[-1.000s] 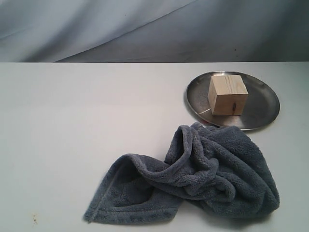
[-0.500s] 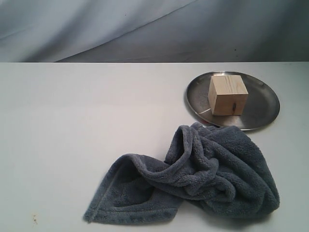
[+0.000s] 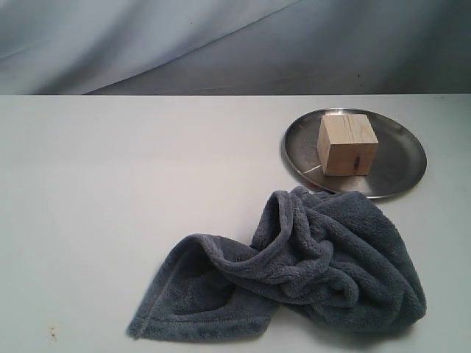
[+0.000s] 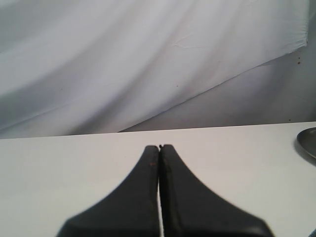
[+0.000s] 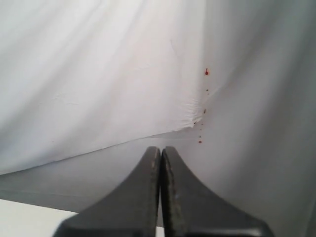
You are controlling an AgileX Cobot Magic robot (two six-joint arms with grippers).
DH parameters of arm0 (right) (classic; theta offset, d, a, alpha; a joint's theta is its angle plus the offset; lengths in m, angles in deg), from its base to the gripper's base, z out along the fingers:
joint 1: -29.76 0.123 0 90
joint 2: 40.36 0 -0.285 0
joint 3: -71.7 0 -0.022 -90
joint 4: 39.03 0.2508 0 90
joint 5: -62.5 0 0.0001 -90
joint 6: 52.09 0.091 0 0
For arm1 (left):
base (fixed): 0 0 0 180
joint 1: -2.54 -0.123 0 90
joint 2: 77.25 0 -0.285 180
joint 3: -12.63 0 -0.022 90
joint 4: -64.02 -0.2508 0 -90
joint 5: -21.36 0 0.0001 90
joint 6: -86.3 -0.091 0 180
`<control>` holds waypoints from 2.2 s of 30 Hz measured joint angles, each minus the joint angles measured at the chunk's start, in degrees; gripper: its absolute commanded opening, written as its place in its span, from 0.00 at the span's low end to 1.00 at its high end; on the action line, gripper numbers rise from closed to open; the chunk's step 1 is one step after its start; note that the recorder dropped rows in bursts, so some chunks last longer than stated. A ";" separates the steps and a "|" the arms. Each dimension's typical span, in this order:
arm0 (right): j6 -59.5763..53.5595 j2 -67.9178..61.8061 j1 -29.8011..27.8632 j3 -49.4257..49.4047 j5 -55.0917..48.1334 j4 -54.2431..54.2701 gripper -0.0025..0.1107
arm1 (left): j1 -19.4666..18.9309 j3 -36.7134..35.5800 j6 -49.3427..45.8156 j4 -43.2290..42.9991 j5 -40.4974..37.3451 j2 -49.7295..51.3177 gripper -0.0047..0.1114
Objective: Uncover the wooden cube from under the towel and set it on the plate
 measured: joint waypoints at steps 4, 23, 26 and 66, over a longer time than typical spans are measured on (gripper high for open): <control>0.00 0.00 0.00 0.00 0.00 0.00 0.02 | 0.00 0.00 0.00 0.00 0.00 0.00 0.04; -3.87 14.82 0.00 0.00 -19.81 -3.44 0.02 | 0.00 0.00 0.00 0.00 0.00 0.00 0.04; -3.66 18.45 -0.73 0.00 -22.50 -3.44 0.02 | 0.00 0.00 0.00 0.00 0.00 0.00 0.04; 15.34 46.93 -3.64 -21.65 -23.51 -0.02 0.02 | 0.00 0.00 0.00 0.00 0.00 0.00 0.04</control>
